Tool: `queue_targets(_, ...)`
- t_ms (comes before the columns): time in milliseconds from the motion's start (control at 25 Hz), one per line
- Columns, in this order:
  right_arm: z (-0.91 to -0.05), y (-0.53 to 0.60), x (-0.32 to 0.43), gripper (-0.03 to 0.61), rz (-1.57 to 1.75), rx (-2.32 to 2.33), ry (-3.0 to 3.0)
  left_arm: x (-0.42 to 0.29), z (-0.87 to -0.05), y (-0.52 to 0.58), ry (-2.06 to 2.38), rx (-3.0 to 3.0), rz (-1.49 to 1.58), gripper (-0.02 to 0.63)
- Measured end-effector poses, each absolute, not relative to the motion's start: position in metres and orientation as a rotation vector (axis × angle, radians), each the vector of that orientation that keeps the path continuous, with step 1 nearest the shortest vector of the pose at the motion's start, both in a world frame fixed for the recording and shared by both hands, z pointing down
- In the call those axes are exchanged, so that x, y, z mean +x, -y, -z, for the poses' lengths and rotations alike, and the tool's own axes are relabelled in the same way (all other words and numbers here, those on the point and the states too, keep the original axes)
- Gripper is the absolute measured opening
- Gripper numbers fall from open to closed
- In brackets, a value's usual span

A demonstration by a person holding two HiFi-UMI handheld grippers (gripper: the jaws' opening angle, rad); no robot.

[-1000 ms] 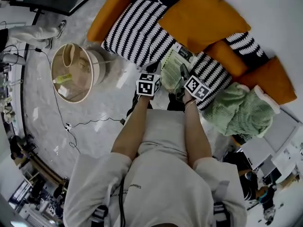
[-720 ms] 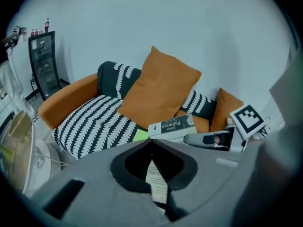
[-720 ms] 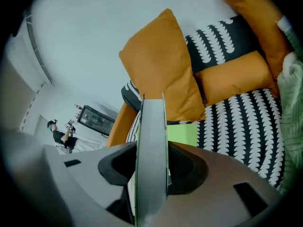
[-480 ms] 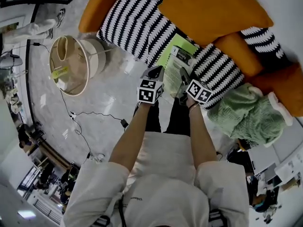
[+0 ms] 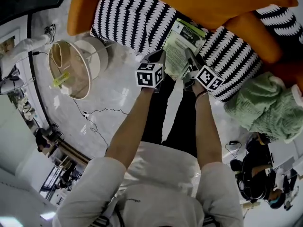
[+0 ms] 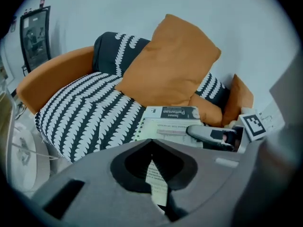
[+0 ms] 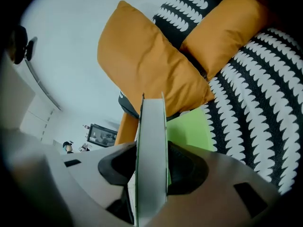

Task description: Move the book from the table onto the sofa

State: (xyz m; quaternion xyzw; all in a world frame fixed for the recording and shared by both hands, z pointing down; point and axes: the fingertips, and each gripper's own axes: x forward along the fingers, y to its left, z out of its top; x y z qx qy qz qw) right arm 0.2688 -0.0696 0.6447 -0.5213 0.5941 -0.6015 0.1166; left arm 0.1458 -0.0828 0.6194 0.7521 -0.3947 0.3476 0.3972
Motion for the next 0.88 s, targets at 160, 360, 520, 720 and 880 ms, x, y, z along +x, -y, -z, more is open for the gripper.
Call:
queue_targets(160,-0.653,0.069,0.268,0.169,1.728,-1.522,-1.688,0.147,-0.630,0.080,0.949,1.927,-0.908,0.008)
queue_targets(360,-0.669,0.070,0.260,0.169,1.730,-1.444,-1.649,0.145,-0.654,0.075,0.899,1.942,-0.938,0.008)
queue_targets(520,-0.679,0.072,0.266,0.170,1.744,-1.406,-1.665,0.150,-0.673,0.080,0.876,1.944,-0.950,0.008)
queue_targets(720,-0.693,0.069,0.269,0.173,1.769,-1.384,-1.657,0.154,-0.686,0.085,0.862,1.960,-0.965,0.008)
queue_targets(880,-0.696,0.072,0.273,0.178,1.791,-1.392,-1.656,0.162,-0.691,0.090,0.855,1.954,-0.972,0.008)
